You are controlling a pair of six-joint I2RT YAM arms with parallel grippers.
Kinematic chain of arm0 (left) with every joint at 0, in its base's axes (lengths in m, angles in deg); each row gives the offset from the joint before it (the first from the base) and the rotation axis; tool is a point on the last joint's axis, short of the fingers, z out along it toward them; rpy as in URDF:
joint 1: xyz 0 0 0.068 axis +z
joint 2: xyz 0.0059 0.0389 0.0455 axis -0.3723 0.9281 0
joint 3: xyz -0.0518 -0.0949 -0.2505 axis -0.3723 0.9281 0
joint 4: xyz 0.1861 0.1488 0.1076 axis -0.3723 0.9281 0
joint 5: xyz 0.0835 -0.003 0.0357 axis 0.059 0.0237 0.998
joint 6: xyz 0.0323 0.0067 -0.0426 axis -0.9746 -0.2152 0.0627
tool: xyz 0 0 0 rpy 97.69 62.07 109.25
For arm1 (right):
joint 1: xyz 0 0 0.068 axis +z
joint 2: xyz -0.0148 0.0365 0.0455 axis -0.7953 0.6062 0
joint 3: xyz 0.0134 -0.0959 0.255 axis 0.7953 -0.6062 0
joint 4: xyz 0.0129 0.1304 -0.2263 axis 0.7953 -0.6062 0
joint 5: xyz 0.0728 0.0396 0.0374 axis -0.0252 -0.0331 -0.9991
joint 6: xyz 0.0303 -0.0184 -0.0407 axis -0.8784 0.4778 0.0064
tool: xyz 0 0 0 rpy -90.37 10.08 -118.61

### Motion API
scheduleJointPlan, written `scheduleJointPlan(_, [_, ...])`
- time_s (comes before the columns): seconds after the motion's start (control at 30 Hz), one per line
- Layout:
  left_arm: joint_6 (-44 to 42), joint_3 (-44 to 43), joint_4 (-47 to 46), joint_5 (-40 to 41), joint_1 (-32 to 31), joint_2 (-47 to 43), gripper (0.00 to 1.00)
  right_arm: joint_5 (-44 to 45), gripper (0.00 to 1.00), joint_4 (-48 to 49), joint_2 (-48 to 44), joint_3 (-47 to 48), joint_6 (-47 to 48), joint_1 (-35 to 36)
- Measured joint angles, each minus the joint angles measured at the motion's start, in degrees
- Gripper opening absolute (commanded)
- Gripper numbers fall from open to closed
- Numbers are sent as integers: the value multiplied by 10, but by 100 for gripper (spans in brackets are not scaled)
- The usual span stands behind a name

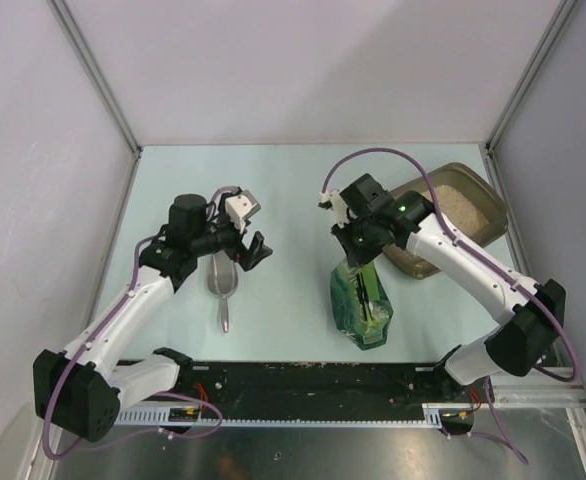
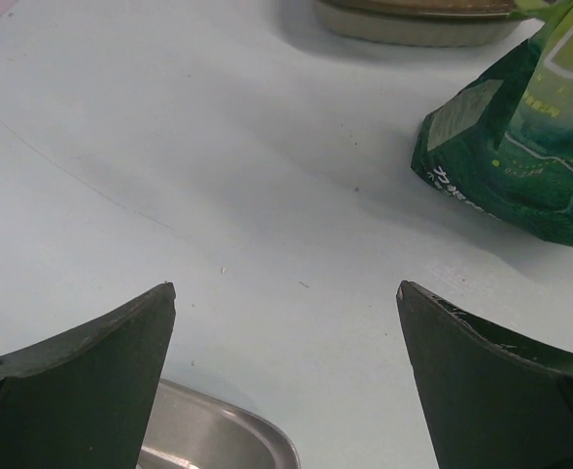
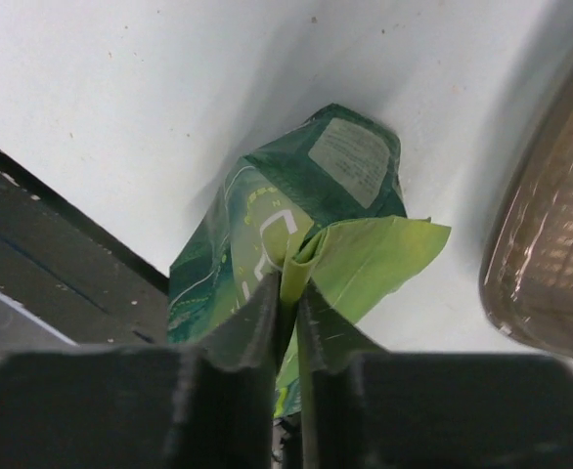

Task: Fill the litter box with clean litter

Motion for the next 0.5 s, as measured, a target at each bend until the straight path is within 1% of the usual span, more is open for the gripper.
scheduleJointPlan(0.1, [0, 1, 0, 1, 0, -13, 99, 14, 0, -4, 15, 11, 2, 18])
scheduleJointPlan(0.2, [0, 8, 0, 7, 0, -35, 100, 13, 0, -22, 51, 47, 8, 27])
scheduleJointPlan(0.37, [-3, 16, 4, 24, 1, -68, 100, -20, 0, -52, 133, 132, 64, 35])
scheduleJointPlan(0.5, [-14, 26, 13, 37, 7, -91, 100, -64, 0, -67, 204, 218, 134, 33])
